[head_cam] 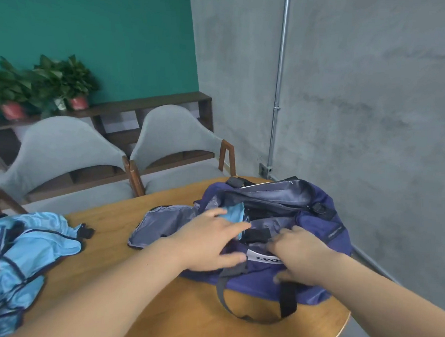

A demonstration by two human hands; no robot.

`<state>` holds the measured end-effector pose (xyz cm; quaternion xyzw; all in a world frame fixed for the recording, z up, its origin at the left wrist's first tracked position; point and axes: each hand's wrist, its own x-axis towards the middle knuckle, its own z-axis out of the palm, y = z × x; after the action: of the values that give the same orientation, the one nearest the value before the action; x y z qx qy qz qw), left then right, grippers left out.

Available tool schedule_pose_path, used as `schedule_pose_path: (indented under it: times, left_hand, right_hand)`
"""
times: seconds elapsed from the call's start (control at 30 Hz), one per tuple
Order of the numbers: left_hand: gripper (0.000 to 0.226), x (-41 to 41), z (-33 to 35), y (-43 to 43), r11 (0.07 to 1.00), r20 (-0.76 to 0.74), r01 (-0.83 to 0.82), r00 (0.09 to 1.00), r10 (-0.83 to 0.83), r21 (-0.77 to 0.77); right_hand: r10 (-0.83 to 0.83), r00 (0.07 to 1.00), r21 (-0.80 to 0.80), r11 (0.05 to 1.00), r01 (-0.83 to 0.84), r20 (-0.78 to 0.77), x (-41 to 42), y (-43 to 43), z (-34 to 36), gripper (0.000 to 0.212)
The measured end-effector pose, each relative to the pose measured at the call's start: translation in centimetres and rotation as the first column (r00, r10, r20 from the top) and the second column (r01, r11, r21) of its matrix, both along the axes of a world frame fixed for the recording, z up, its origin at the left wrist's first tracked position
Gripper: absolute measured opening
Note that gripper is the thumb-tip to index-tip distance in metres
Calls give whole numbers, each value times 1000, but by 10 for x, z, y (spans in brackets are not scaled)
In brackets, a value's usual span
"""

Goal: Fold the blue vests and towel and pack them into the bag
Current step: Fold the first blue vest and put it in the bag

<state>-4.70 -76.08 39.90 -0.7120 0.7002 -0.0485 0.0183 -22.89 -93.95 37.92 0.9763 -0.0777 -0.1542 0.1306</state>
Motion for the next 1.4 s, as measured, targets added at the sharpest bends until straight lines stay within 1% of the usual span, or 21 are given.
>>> schedule_pose_path:
  times: [0.03, 0.07, 0.13, 0.2, 0.27, 0.33, 0.4, 0.47, 0.53, 0.6, 0.63, 0.7, 0.73, 0.77, 0.8, 0.87, 0.9, 0.97, 1.0, 1.17, 1.4]
  left_hand:
    - [86, -3, -1, 2, 989, 14, -65, 998, 64, 133]
    - [97, -5, -3, 2, 976, 69, -88, 995, 76, 200]
    - [97, -9, -4, 5, 964, 121, -106, 990, 79, 244]
    - [67, -12, -6, 5, 963, 105, -150, 986, 129, 224]
    - [33, -18, -5, 3, 967, 99, -202, 977, 189, 153]
    - [17, -23, -4, 0, 954, 83, -287, 956, 281, 89]
    - [11, -26, -2, -4, 925, 8, -379, 925, 379, 21]
    - [10, -30, -2, -7, 899, -36, -437, 899, 436, -35]
    - [15, -30, -6, -8, 902, -54, -428, 903, 426, -50]
    - [19, -24, -14, -6, 934, -91, -356, 930, 356, 14]
    - [22, -19, -16, -5, 951, -112, -301, 945, 306, 66]
    - [24, -13, -14, -4, 965, -145, -191, 965, 218, 181]
    - [18, -12, -12, -5, 963, -163, -166, 966, 202, 211]
    - [8, -13, -8, -6, 962, -168, -153, 967, 194, 227]
    - [11, -13, -8, -8, 965, -165, -145, 969, 183, 220]
    - [22, -16, -6, -9, 973, -170, -122, 973, 156, 196]
    - [26, -18, -6, -8, 977, -157, -105, 978, 135, 188]
    - [43, -20, -10, -7, 979, -143, -69, 985, 97, 190]
    - [48, -21, -13, -8, 981, -132, -46, 989, 71, 186]
    - [57, -27, -17, -11, 990, -87, 17, 996, -4, 142]
    - [94, -23, -13, -17, 998, -155, -17, 988, 26, 58]
  right_hand:
    - [34, 999, -67, 997, -33, 14, 3, -1, -4, 44]
    - [60, 998, -122, 991, -56, 35, 5, -2, -6, 33]
    - [76, 989, -202, 978, -50, 124, 7, -10, -6, 18]
    - [150, 947, -223, 971, -88, 283, 7, -19, 2, 21]
    - [193, 908, -205, 971, -122, 371, 9, -22, 14, 28]
    - [177, 889, -119, 983, -139, 422, 6, -21, 30, 26]
    - [114, 887, -37, 993, -109, 447, 4, -23, 40, 18]
    - [24, 907, 75, 995, -61, 420, 1, -24, 45, 20]
    - [-18, 928, 163, 986, -47, 371, -5, -19, 47, 26]
    - [-38, 975, 209, 978, -9, 218, -12, -12, 37, 26]
    - [-58, 994, 249, 968, 34, 89, -17, -6, 31, 37]
    - [-170, 981, 447, 873, 194, -94, -23, 2, 23, 75]
    - [-224, 969, 533, 809, 247, -109, -22, 0, 22, 83]
    - [-274, 959, 585, 768, 261, -69, -18, -5, 22, 82]
    - [-302, 953, 611, 759, 227, 22, -12, -15, 22, 74]
    - [-299, 936, 554, 819, 151, 187, 1, -37, 21, 44]
    - [-275, 939, 500, 854, 141, 205, 7, -49, 20, 48]
    - [-249, 953, 415, 896, 159, 172, 21, -69, 18, 76]
    - [-241, 959, 355, 918, 175, 151, 29, -77, 18, 83]
    - [-261, 939, 300, 935, 189, 225, 67, -99, 36, 88]
    - [-190, 942, 196, 971, 138, 278, 78, -81, 32, 123]
